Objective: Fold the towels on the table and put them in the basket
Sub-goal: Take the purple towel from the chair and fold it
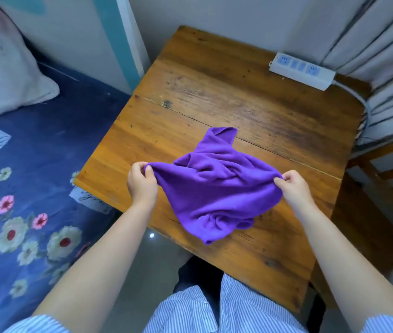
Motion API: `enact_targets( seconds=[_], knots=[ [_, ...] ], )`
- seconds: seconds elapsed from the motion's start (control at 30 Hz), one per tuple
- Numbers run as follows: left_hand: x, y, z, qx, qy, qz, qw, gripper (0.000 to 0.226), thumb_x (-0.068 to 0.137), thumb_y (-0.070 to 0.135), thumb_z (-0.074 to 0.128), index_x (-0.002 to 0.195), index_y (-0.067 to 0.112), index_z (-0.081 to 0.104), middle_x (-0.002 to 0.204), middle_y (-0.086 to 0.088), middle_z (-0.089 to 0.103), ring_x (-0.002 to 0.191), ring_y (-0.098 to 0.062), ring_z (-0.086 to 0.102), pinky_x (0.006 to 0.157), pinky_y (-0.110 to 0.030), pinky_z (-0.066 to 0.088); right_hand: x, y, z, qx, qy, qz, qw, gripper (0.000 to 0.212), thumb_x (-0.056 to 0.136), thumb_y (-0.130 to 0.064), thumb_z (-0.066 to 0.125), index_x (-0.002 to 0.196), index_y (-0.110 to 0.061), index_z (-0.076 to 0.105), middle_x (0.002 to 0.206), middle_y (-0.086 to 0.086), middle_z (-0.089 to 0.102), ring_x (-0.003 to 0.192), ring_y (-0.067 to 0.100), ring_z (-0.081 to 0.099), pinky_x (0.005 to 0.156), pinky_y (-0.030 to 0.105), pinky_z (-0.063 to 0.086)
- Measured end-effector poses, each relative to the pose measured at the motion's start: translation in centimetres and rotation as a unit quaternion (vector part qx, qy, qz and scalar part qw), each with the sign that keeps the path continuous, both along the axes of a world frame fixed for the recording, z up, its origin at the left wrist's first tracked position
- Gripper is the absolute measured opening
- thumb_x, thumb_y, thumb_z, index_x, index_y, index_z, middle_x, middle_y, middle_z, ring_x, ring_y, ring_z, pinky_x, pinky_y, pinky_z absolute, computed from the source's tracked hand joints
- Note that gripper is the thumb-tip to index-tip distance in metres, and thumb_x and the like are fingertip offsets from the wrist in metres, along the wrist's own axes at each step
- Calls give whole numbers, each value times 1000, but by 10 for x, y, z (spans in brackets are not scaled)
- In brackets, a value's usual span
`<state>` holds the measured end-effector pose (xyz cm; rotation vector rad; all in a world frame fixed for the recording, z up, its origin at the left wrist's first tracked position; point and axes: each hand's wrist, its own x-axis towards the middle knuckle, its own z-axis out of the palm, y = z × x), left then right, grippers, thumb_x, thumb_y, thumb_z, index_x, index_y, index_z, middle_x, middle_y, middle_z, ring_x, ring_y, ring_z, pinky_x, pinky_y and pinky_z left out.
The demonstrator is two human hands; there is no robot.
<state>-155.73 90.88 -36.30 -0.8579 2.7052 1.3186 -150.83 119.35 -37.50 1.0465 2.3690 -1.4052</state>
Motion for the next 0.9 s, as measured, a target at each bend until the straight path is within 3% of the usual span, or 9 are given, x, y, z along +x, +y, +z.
enact_targets(
  seconds=[0.13, 0.27, 0.37, 0.43, 0.53, 0.6, 0.7, 0.8, 0.9],
  knots=[
    [30, -7, -6, 9, -60, 26, 998, 24, 94, 6, 41, 109, -5, 55, 115, -24, 57, 107, -33, 52, 89, -33, 37, 18, 15, 11, -18, 16, 4, 1000, 33, 83, 0, 59, 60, -17, 42, 62, 2, 45, 66, 22, 41, 52, 27, 30],
    [60, -12, -23, -11, -141, -24, 990, 31, 88, 0, 45, 117, -3, 54, 117, -22, 58, 109, -34, 54, 92, -35, 40, 47, 15, 1, -39, -42, 33, 998, 20, 80, -1, 65, 67, -10, 52, 64, 4, 49, 60, 16, 42, 45, 9, 35],
    [60, -5, -23, 33, -172, -34, 984, 28, 91, 9, 46, 111, -6, 59, 116, -26, 60, 111, -37, 54, 92, -37, 42, 57, 10, -11, -31, -58, 24, 998, 3, 86, -5, 58, 83, -6, 57, 80, 12, 55, 69, 21, 48, 54, 20, 37],
    [53, 0, -23, 32, -185, -40, 981, 32, 93, 15, 47, 99, -13, 62, 110, -32, 60, 107, -42, 55, 89, -40, 44, 58, 9, -15, -20, -67, 2, 998, 15, 84, -1, 56, 99, -5, 56, 81, 12, 55, 77, 25, 50, 55, 24, 37],
    [46, 1, -23, 17, -193, -61, 979, 26, 90, 13, 52, 101, -7, 66, 108, -25, 66, 105, -36, 59, 87, -35, 46, 54, 9, -13, -9, -87, -4, 996, 35, 83, -3, 59, 117, -1, 53, 81, 14, 56, 64, 25, 51, 45, 20, 41],
    [44, -1, -23, 21, -180, -77, 980, 24, 90, 10, 53, 103, -5, 67, 109, -22, 67, 106, -33, 60, 83, -32, 44, 50, 12, -8, -18, -105, 23, 994, 23, 85, -4, 58, 108, 1, 61, 82, 15, 55, 53, 18, 45, 31, 11, 36],
    [42, -3, -19, 29, -156, -94, 983, 23, 92, 8, 48, 102, -5, 66, 110, -22, 65, 103, -32, 58, 78, -29, 39, 46, 19, 2, -22, -92, 60, 994, 10, 87, -3, 54, 91, -3, 64, 72, 11, 54, 52, 14, 41, 28, 9, 31],
    [34, -3, -8, 61, -122, -49, 989, 26, 95, 6, 39, 105, -5, 61, 108, -21, 60, 90, -22, 48, 77, -26, 34, 38, 27, 12, -38, -64, 45, 996, 17, 90, -2, 48, 76, -8, 56, 68, 7, 50, 56, 15, 42, 38, 17, 40],
    [16, 1, 8, 106, -91, 6, 990, 27, 95, 4, 33, 104, -3, 58, 99, -14, 51, 89, -19, 42, 76, -26, 32, 27, 34, 21, -51, -87, 58, 993, 29, 91, -1, 41, 67, -13, 52, 68, 8, 49, 60, 20, 44, 53, 24, 36]
  ],
)
